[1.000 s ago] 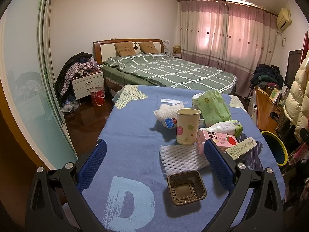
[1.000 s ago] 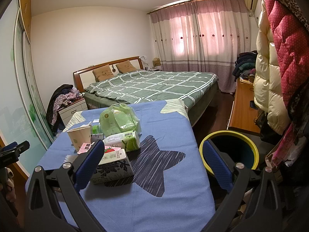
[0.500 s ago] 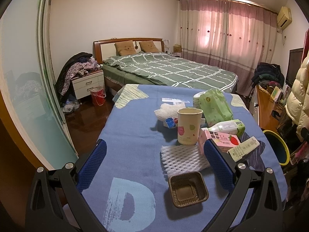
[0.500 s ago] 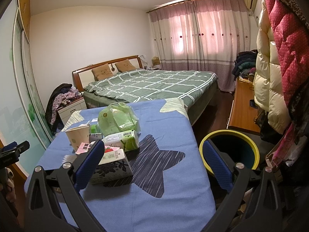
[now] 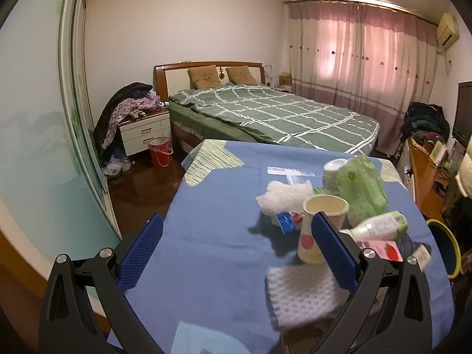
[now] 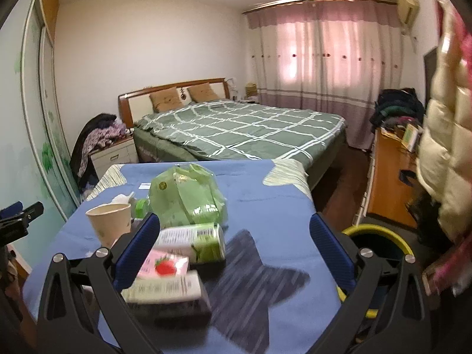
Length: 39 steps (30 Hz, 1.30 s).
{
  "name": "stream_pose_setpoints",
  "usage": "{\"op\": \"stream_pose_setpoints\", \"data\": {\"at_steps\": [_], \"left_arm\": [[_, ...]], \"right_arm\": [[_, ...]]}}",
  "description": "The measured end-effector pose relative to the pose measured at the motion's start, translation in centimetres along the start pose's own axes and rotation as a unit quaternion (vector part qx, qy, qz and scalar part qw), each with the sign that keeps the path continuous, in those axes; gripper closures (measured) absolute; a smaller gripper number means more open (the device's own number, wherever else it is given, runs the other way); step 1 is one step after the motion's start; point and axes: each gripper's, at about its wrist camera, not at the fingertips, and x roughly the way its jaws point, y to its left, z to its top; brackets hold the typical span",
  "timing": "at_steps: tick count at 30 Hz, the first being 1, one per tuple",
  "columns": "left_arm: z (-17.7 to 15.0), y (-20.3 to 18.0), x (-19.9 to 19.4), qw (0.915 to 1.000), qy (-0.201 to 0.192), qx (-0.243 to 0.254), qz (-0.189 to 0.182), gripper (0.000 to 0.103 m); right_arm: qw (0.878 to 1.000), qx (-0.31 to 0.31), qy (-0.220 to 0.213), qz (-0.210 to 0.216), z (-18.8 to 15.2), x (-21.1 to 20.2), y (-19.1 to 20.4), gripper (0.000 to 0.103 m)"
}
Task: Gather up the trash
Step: 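Reach the right tool to the green plastic bag and grasp it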
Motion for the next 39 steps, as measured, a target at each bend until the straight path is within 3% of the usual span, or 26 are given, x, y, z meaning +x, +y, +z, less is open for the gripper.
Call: {"op": "stream_pose_setpoints", "data": {"at_steps": [6, 14, 19, 25, 31, 35, 39], "left_arm": [[1.7, 0.1, 4.5, 0.9999, 0.008, -0.006, 0.007, 0.004], [4.2, 0.1, 10.9, 0.9993, -0.019, -0.02, 0.025, 0.004], [4.4, 1.1, 13.6, 0.9989, -0.016, -0.037, 0.025, 0.004], [3.8, 2.1, 15.0, 0.9986, -0.007, -0.043, 0.031, 0.004], [3.3, 1.8, 14.5, 0.9987, -0.017, -0.028, 0.039, 0.004], [3.1, 1.5, 14.6, 0.9988, -0.017, -0.022, 0.04, 0.004], [3.2, 1.4, 14.3, 0.9989, -0.02, -0.019, 0.039, 0.004]], "right_arm": [[0.998, -0.023, 0.046, 0.021, 2.5, 7.4, 0.4, 0.006], [0.994, -0.046, 0.091, 0.05, 4.8, 16.7, -0.4, 0.006], [0.988, -0.046, 0.131, 0.065, 4.7, 21.6, -0.6, 0.006], [0.983, -0.032, 0.159, 0.082, 3.3, 24.1, -0.4, 0.009], [0.977, -0.035, 0.184, 0.098, 2.3, 24.9, 0.6, 0.039], [0.975, -0.028, 0.196, 0.104, 2.1, 25.0, 0.6, 0.085], [0.979, -0.025, 0.185, 0.08, 2.1, 24.4, 0.4, 0.092]]}}
